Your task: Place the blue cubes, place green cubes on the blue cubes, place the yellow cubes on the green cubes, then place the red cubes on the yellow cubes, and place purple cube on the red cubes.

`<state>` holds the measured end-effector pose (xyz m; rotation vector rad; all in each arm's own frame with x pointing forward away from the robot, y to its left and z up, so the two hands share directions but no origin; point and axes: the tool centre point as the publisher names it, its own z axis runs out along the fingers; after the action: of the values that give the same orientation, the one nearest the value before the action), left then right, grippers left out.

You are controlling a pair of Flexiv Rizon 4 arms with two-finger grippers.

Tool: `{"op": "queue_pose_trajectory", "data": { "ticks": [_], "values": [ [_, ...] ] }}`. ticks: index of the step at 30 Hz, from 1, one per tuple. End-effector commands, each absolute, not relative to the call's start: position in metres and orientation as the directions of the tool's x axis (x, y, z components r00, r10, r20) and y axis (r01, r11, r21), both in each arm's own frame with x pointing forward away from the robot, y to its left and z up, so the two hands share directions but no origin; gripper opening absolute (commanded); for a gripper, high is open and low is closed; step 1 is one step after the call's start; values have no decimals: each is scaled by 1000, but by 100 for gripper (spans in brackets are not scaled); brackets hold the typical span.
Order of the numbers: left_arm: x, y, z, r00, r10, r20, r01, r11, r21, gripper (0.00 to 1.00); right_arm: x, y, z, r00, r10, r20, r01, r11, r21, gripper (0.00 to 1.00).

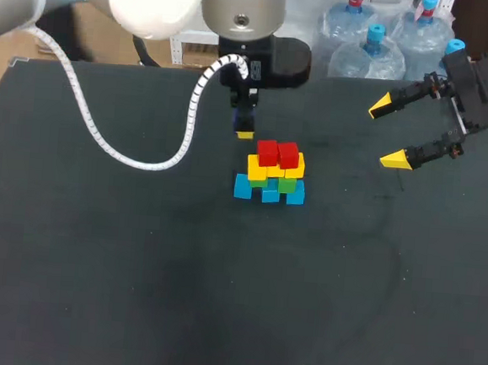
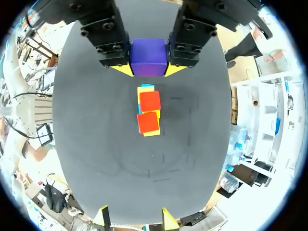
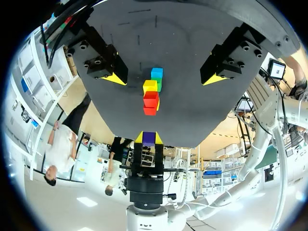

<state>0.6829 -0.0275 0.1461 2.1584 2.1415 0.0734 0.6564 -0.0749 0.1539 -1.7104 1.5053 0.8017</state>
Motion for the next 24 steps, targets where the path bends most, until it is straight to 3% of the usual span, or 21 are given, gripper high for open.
{"op": "queue_pose_trajectory", "data": {
  "ticks": [1,24],
  "values": [
    [686,-26,146,12,999,-38,995,-8,97,0,656,-75,154,129,-550,-825,-992,-69,-110,100],
    [692,-35,145,16,998,-54,996,-11,94,0,656,-75,154,129,-550,-825,-992,-69,-110,100]
  ]
}}
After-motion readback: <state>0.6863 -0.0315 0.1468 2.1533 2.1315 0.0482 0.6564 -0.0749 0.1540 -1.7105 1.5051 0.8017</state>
